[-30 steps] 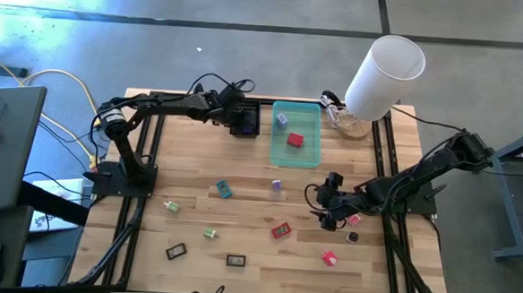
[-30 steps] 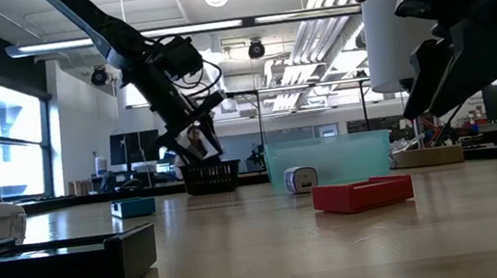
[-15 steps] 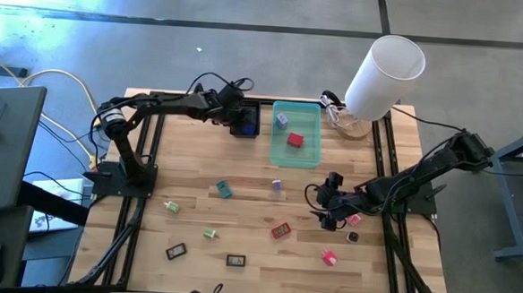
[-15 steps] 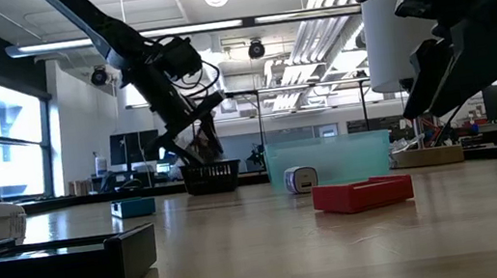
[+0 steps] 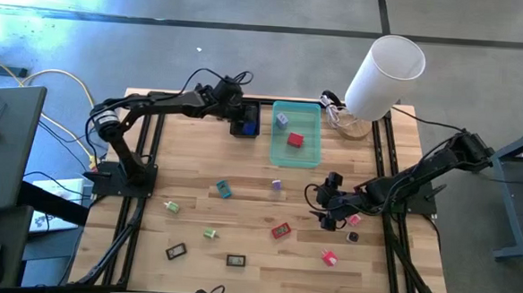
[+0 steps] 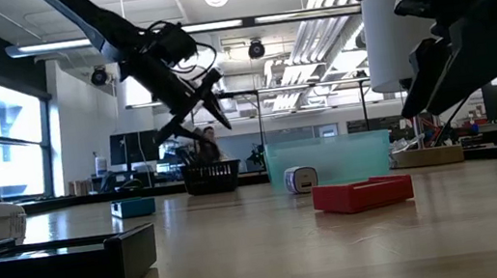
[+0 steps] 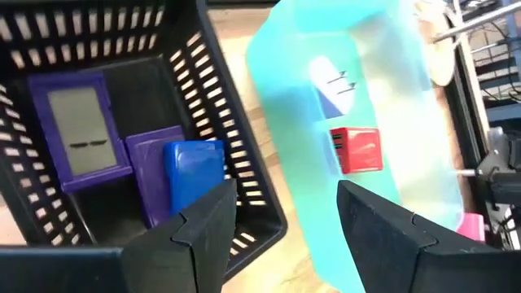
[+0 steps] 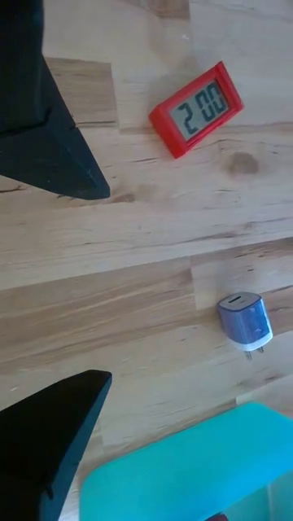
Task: Pick & Place Office items
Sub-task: Put the red digital timer into the black bin
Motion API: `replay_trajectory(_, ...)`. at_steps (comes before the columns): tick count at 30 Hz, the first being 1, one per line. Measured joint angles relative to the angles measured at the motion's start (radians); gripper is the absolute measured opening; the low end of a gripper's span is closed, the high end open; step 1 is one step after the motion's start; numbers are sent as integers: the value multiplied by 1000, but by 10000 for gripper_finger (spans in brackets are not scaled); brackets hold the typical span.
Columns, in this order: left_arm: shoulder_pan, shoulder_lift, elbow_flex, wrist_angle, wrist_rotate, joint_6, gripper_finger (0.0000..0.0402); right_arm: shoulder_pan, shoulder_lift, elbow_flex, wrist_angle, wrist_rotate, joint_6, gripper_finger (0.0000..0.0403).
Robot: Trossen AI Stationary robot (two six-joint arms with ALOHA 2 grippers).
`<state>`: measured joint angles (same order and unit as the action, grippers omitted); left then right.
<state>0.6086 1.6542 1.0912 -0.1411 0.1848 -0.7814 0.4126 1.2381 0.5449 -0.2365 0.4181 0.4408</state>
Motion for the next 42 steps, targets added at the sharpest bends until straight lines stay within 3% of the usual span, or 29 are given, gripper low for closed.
replay_trajectory(9,-28,-65,0,24,-40,101,207,0,0,0,2,-1,0,350)
replay_trajectory(21,-208,-165,0,40,-298,405,207,0,0,0,1,-1,-1,350)
replay_trajectory(34,-464,-217,0,107,-666,704,207,0,0,0,8,2,-26,350)
replay_trajectory(42,-531,-217,0,184,-724,769,207,0,0,0,8,2,-27,350)
